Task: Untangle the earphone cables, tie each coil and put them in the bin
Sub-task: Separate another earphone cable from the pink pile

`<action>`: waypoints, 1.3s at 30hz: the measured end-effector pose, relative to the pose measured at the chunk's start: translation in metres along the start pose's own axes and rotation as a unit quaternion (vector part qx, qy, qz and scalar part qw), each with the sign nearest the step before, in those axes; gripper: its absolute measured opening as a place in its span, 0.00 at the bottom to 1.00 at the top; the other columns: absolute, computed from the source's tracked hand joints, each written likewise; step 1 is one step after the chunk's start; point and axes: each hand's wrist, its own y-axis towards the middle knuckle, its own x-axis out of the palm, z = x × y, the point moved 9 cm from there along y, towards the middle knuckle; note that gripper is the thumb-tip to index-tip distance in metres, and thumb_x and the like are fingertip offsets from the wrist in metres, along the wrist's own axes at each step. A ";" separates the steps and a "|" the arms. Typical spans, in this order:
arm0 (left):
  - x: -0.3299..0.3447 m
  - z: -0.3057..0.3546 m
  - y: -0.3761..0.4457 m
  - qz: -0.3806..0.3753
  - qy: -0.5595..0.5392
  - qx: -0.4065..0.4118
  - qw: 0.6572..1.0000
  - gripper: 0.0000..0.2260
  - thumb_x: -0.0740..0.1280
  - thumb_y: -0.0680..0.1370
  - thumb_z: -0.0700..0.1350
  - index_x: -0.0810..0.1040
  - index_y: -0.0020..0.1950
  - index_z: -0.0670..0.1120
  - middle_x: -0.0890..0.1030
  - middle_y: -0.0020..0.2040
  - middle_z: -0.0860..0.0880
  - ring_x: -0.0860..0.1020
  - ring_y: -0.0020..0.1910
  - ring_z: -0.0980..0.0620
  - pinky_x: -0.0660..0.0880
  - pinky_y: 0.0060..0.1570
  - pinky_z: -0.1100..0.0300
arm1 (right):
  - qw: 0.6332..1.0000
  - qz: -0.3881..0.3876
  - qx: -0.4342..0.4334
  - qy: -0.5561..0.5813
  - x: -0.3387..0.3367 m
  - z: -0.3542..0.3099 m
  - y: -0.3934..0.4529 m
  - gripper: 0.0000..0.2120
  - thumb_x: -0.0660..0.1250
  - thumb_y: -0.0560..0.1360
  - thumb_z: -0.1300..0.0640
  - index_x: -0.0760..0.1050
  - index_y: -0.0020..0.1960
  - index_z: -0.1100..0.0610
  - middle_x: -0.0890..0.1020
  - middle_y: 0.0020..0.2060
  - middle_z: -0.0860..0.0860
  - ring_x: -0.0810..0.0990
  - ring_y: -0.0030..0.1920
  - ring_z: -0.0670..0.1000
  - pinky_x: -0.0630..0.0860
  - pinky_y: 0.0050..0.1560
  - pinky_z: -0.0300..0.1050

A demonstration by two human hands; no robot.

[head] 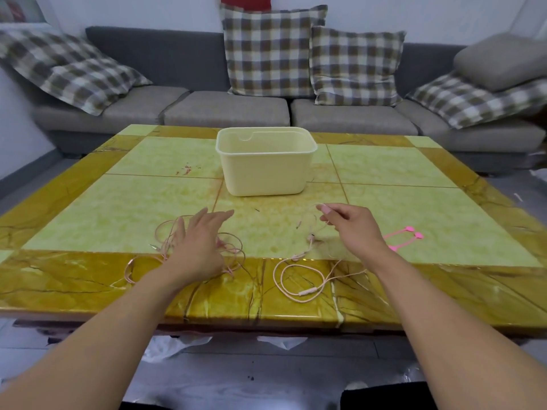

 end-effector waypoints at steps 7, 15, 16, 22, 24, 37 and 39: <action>0.007 0.035 0.000 -0.042 0.160 0.012 0.986 0.21 0.65 0.77 0.42 0.75 0.68 0.58 0.70 0.74 0.54 0.58 0.78 0.49 0.50 0.78 0.42 | 0.982 -0.058 -0.038 -0.174 0.004 -0.003 -0.013 0.21 0.66 0.82 0.56 0.72 0.74 0.46 0.77 0.66 0.45 0.74 0.66 0.47 0.67 0.62 0.40; -0.038 0.032 -0.002 0.039 0.189 -0.124 0.973 0.16 0.68 0.78 0.48 0.76 0.65 0.49 0.79 0.59 0.46 0.79 0.57 0.42 0.70 0.45 0.55 | 0.975 -0.077 -0.050 -0.202 0.016 -0.005 -0.021 0.10 0.73 0.77 0.51 0.82 0.58 0.45 0.81 0.45 0.41 0.77 0.43 0.41 0.72 0.45 0.40; -0.034 0.029 -0.004 0.024 0.153 -0.134 0.979 0.16 0.68 0.78 0.49 0.76 0.65 0.47 0.80 0.58 0.44 0.80 0.55 0.41 0.71 0.45 0.55 | 0.973 -0.100 -0.051 -0.199 0.025 -0.007 -0.023 0.11 0.74 0.76 0.50 0.82 0.58 0.45 0.81 0.44 0.42 0.78 0.42 0.41 0.72 0.43 0.40; 0.007 0.022 -0.023 -0.072 -0.173 -0.167 0.968 0.17 0.72 0.76 0.40 0.80 0.65 0.43 0.85 0.55 0.45 0.84 0.52 0.49 0.79 0.52 0.57 | 0.937 -0.195 -0.050 -0.286 0.076 -0.010 -0.028 0.13 0.72 0.77 0.46 0.83 0.60 0.45 0.82 0.47 0.43 0.80 0.46 0.46 0.77 0.47 0.44; 0.009 0.017 -0.024 -0.065 -0.253 -0.168 0.950 0.23 0.67 0.77 0.36 0.75 0.73 0.44 0.82 0.63 0.46 0.81 0.59 0.50 0.77 0.59 0.58 | 0.925 -0.191 -0.043 -0.326 0.081 -0.008 -0.024 0.07 0.72 0.77 0.46 0.85 0.53 0.45 0.84 0.47 0.43 0.81 0.48 0.47 0.79 0.49 0.46; -0.038 0.002 -0.015 0.162 -0.246 -0.071 0.953 0.14 0.68 0.80 0.49 0.79 0.65 0.49 0.83 0.55 0.52 0.79 0.50 0.58 0.75 0.50 0.59 | 0.969 -0.120 -0.110 -0.188 0.059 -0.040 -0.016 0.04 0.68 0.80 0.48 0.79 0.47 0.45 0.75 0.52 0.45 0.73 0.55 0.45 0.70 0.56 0.44; -0.033 0.037 -0.018 0.097 -0.281 0.006 0.955 0.15 0.67 0.80 0.56 0.79 0.64 0.53 0.80 0.59 0.58 0.76 0.57 0.61 0.73 0.57 0.58 | 0.973 -0.124 -0.137 -0.140 0.057 -0.054 -0.023 0.05 0.67 0.81 0.50 0.80 0.48 0.48 0.79 0.49 0.43 0.74 0.52 0.39 0.67 0.53 0.38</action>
